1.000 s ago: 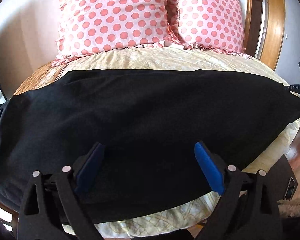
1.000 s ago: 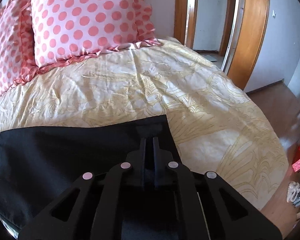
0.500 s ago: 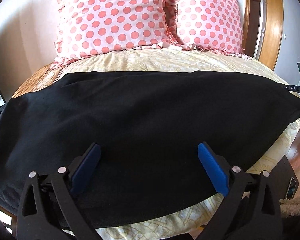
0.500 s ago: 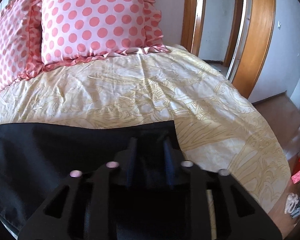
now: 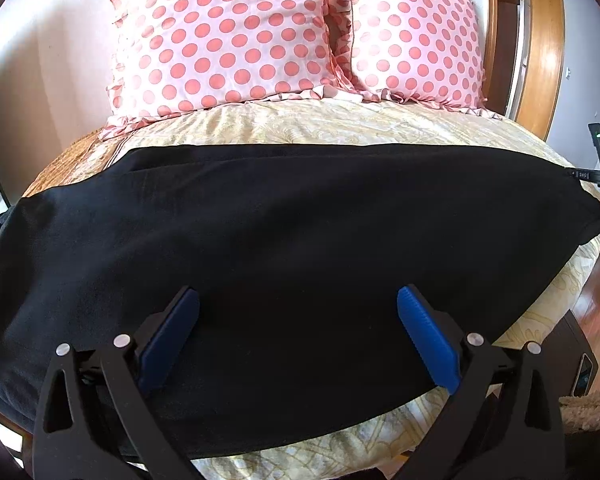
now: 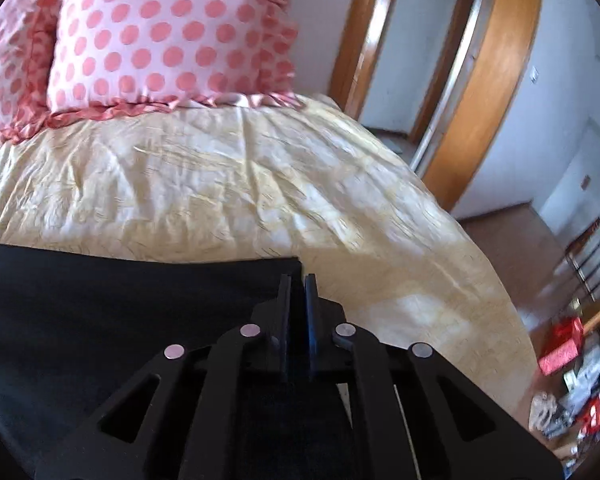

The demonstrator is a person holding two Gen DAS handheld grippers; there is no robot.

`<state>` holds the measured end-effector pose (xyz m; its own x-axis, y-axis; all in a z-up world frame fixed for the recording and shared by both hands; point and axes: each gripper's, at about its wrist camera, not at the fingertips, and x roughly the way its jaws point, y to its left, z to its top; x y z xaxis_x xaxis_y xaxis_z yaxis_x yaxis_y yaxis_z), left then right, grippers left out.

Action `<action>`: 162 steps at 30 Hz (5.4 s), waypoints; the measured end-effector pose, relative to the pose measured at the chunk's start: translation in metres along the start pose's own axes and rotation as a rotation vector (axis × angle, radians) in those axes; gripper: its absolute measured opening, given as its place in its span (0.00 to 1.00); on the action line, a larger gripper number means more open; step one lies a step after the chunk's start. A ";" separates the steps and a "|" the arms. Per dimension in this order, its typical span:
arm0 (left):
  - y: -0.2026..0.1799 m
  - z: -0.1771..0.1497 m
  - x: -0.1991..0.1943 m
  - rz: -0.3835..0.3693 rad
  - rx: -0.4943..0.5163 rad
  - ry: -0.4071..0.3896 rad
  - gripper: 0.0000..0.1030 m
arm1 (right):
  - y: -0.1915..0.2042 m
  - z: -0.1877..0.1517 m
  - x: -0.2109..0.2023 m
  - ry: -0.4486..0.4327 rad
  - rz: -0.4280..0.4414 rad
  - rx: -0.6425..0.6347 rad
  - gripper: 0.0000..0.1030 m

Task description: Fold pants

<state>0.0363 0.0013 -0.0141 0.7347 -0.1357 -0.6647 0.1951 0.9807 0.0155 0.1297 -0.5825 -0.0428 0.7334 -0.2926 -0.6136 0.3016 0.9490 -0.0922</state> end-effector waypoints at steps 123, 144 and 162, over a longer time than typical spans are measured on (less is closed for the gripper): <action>0.327 -0.091 -0.126 0.024 -1.189 -0.085 0.71 | 0.451 -0.105 -0.184 -0.026 1.010 -0.616 0.33; 0.313 -0.116 -0.146 0.146 -1.178 -0.108 0.04 | 0.450 -0.106 -0.185 -0.042 1.014 -0.617 0.33; 0.355 -0.129 -0.146 0.097 -1.292 -0.202 0.39 | 0.450 -0.107 -0.186 -0.054 1.000 -0.635 0.35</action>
<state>-0.0854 0.3877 -0.0078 0.8165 0.0345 -0.5763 -0.5400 0.3990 -0.7411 0.0637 -0.0880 -0.0543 0.5011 0.6219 -0.6017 -0.7651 0.6433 0.0277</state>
